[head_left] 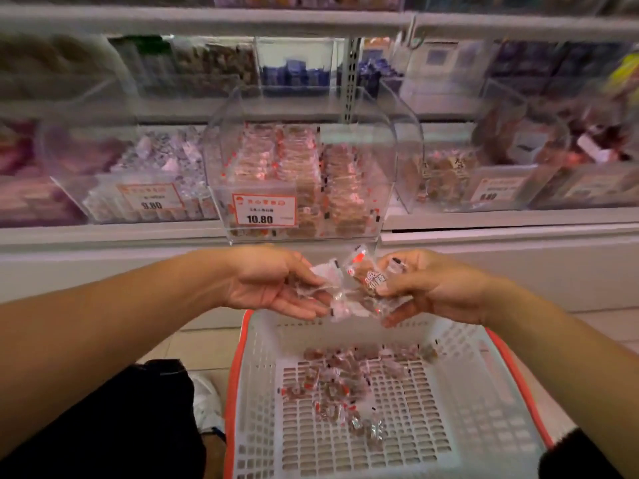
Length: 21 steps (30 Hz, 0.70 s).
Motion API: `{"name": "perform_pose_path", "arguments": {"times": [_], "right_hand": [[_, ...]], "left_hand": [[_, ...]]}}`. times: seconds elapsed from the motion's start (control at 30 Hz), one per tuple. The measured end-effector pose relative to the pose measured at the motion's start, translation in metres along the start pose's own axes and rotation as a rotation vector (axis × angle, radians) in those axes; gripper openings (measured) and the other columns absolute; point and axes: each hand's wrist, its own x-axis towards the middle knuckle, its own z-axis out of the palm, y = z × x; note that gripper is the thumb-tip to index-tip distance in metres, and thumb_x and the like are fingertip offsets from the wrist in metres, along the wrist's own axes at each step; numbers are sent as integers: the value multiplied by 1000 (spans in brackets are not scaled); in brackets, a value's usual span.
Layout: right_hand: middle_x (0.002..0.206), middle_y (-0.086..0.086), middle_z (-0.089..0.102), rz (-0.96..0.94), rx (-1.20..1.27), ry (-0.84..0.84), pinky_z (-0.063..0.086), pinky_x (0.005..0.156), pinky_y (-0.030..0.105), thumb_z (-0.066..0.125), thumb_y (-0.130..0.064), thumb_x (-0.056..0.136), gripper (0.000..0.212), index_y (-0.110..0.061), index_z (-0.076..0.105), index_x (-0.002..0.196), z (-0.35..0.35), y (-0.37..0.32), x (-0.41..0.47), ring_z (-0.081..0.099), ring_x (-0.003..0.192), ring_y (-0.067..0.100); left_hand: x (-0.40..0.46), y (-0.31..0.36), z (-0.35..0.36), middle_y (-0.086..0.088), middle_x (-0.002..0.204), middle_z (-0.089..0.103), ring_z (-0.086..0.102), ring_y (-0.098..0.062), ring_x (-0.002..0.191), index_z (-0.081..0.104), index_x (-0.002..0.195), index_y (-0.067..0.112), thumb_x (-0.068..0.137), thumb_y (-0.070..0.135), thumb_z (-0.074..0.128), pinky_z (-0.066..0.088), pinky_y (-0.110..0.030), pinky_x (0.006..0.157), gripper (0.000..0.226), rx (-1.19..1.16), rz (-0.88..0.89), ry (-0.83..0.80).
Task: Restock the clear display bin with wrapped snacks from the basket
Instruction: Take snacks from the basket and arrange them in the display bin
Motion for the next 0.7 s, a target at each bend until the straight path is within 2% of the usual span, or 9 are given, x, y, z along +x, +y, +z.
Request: {"name": "perform_pose_path", "arguments": {"times": [0.07,0.13,0.2,0.27,0.33,0.43,0.57,0.63,0.7], "right_hand": [[106,35,65,-36,-90,45,61,74,46,70,-1,84,33,13,56,111,1,-7,-2,65,91,42],[95,28,67,-95,1,61,61,69,42,71,0,82,25,7,64,105,3,-6,-4,64,81,35],[87,23,67,-137,88,47,59,64,38,76,-2,77,21,0,69,97,4,-3,-6,65,69,26],[87,24,66,-150,66,75,59,62,35,80,-5,74,29,5,66,96,3,-1,-7,66,68,24],[84,19,68,-189,17,149,58,62,30,79,-13,70,34,5,65,94,1,-2,-8,67,69,22],[86,10,74,-287,-64,180,57,69,28,77,-18,74,17,-15,74,90,2,-5,-11,70,76,20],[90,5,76,-493,-146,204,56,73,21,74,-17,79,14,-24,75,91,8,-14,-13,73,82,17],[99,-4,75,-639,-345,344,55,80,20,75,-16,83,14,-27,75,91,3,-19,-17,71,92,11],[109,-7,72,-818,-796,577,51,91,21,72,-15,83,14,-20,75,95,-6,-21,-21,66,104,6]], "left_hand": [[-4,11,-1,-23,101,73,75,-28,79,61,80,9,92,2,57,62,-38,68,15,-12,26,40],[-2,15,3,-24,104,71,74,-31,82,59,82,8,92,0,55,62,-41,70,14,-6,10,3],[4,18,12,-25,106,68,73,-36,84,64,85,5,83,-2,56,62,-45,72,11,-23,-32,-73],[11,21,18,-27,111,64,71,-39,87,64,102,1,71,1,55,61,-46,71,32,-78,-78,-165],[16,25,23,-26,112,66,70,-42,93,58,116,-2,73,7,48,61,-44,71,45,-133,-132,-293],[18,25,29,-24,114,64,71,-34,91,58,118,-2,81,17,41,61,-37,68,45,-116,-164,-469],[25,28,38,-15,98,63,64,-22,78,56,112,2,83,10,40,59,-33,60,34,-181,-80,-462],[29,32,38,-11,91,61,58,-21,78,54,119,1,78,4,41,59,-35,63,43,-219,-49,-421],[31,36,35,-11,90,57,55,-23,80,48,132,5,72,1,44,60,-37,66,60,-269,-36,-400]]}}
